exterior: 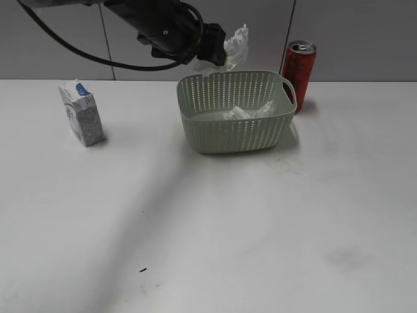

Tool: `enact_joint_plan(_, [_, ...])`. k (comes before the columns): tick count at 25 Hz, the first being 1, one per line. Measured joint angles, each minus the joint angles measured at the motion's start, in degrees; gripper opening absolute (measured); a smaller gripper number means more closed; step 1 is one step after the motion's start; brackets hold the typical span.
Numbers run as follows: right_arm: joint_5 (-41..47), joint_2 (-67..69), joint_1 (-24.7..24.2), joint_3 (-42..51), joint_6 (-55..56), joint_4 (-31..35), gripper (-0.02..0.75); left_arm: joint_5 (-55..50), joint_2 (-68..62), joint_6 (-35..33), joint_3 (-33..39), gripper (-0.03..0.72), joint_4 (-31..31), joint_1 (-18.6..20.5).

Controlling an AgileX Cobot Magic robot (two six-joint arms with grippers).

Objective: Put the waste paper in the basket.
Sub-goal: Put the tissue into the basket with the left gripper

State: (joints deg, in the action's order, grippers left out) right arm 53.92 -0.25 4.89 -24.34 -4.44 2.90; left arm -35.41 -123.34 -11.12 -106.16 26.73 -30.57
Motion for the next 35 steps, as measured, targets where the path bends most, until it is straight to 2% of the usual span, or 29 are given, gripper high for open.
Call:
enact_joint_plan(7, [0.0, 0.0, 0.0, 0.0, 0.1, 0.0, 0.586, -2.2, -3.8, 0.5, 0.0, 0.610, 2.8, 0.1])
enact_joint_plan(10, [0.0, 0.0, 0.0, 0.0, 0.1, 0.0, 0.586, -0.9, -3.9, 0.9, 0.0, 0.610, 3.4, 0.1])
enact_joint_plan(13, [0.0, 0.0, 0.0, 0.0, 0.1, 0.0, 0.586, 2.2, -3.9, 3.5, 0.0, 0.609, 6.5, 0.2])
enact_joint_plan(16, [0.1, 0.0, 0.0, 0.0, 0.1, 0.0, 0.586, 3.4, -3.9, 4.4, 0.0, 0.571, 9.2, 0.4])
enact_joint_plan(17, [0.1, 0.0, 0.0, 0.0, 0.1, 0.0, 0.586, 3.2, -3.9, 4.6, 0.0, 0.526, 9.6, 0.4])
enact_joint_plan(19, [0.1, 0.0, 0.0, 0.0, 0.1, 0.0, 0.586, 3.0, -4.0, 4.8, 0.0, 0.384, 9.9, 0.4])
enact_joint_plan(22, [0.1, 0.0, 0.0, 0.0, 0.1, 0.0, 0.586, 3.4, -4.1, 4.9, 0.0, 0.094, 9.9, 0.4])
enact_joint_plan(24, [0.1, 0.0, 0.0, 0.0, 0.1, 0.0, 0.586, 3.9, -4.1, 4.9, -0.1, 0.020, 9.9, 0.4])
enact_joint_plan(27, [0.1, 0.0, 0.0, 0.0, 0.1, 0.0, 0.586, 3.7, -4.1, 4.9, -0.1, -0.004, 9.5, 0.4])
enact_joint_plan(28, [0.1, 0.0, 0.0, 0.0, 0.1, 0.0, 0.586, 3.4, -4.1, 4.8, -0.1, 0.003, 9.4, 0.4])
enact_joint_plan(30, [0.1, 0.0, 0.0, 0.0, 0.1, 0.0, 0.586, 2.4, -4.1, 3.7, -0.1, 0.073, 9.3, 0.4])
enact_joint_plan(31, [0.1, 0.0, 0.0, 0.0, 0.1, 0.0, 0.586, 2.0, -4.1, 3.4, -0.1, 0.157, 9.3, 0.4])
enact_joint_plan(34, [0.1, 0.0, 0.0, 0.0, 0.1, 0.0, 0.586, 1.9, -4.1, 3.0, -0.1, 0.510, 9.6, 0.4])
enact_joint_plan(35, [0.1, 0.0, 0.0, 0.0, 0.1, 0.0, 0.586, 1.9, -4.1, 3.0, -0.1, 0.577, 9.7, 0.4])
